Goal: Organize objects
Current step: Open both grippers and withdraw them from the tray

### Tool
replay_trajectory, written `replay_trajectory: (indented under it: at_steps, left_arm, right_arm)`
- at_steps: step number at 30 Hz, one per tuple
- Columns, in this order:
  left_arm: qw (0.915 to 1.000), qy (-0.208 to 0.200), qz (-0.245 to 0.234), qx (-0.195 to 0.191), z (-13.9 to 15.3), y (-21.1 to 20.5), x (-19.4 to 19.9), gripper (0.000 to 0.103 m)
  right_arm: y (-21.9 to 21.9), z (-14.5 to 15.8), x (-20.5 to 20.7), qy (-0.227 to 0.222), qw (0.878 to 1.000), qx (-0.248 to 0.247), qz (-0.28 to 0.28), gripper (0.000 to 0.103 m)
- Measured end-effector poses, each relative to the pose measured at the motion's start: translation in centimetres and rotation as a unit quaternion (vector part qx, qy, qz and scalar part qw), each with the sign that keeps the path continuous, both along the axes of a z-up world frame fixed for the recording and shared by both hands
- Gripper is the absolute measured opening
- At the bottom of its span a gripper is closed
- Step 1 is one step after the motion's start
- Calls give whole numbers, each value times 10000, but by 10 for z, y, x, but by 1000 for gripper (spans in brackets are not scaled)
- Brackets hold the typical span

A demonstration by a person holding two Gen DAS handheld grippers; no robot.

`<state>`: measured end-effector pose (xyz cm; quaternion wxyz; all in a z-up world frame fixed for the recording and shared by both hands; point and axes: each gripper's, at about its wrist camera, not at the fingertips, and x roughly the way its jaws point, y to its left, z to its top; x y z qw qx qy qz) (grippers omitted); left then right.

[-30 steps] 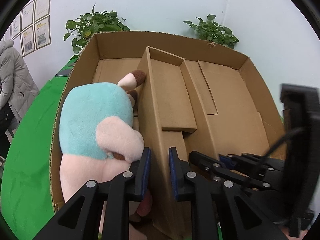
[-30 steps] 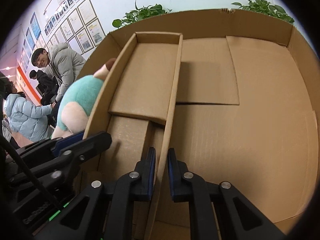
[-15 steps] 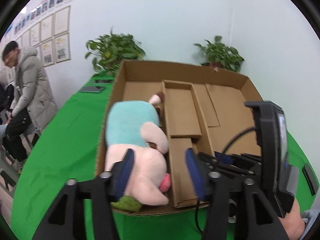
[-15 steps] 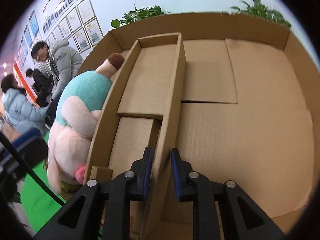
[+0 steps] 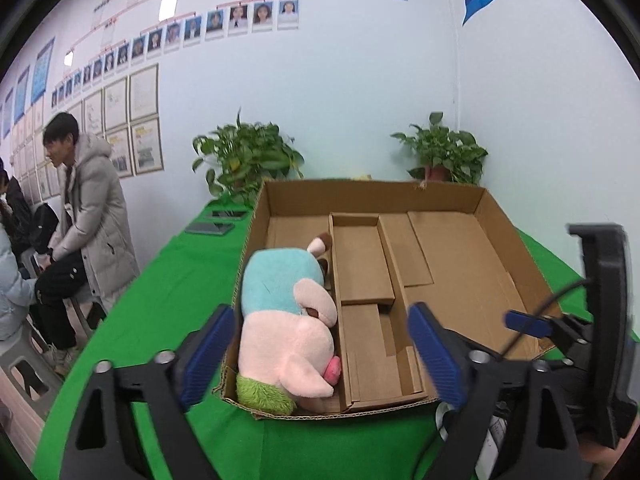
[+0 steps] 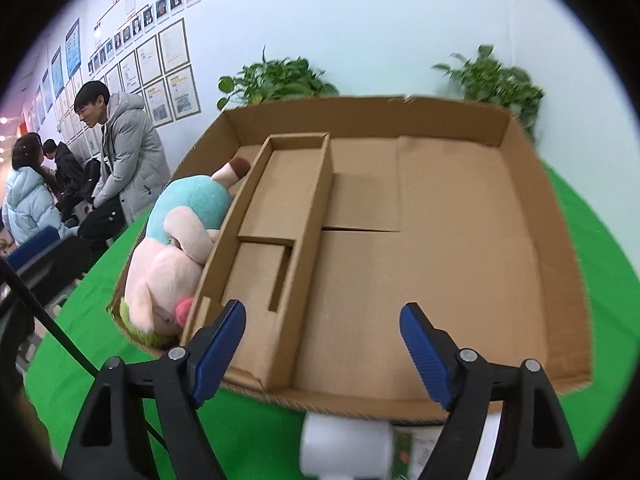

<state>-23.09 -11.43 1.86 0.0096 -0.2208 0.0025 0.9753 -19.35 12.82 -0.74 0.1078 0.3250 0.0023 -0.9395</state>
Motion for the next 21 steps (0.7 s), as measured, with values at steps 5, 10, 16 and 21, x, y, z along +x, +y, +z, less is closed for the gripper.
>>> replay_trajectory:
  at_steps: [5,10,16,21]
  left_arm:
    - [9998,195,-9,84,15,12,29,102]
    - [9997,132,-110,183,18,27,52,102]
    - [9980,-330,-471,250,6,37,61,102]
    - [9868,-1003,-1066,696,-15,38,60,102]
  right_arm:
    - [14,13,28,223,9994,239,-118,101]
    - [43,20,65,508,9979,328,-214,102]
    - [78,24,109,648,9978,-100,60,102]
    - [85,1,129,33,9964,-589,607,102]
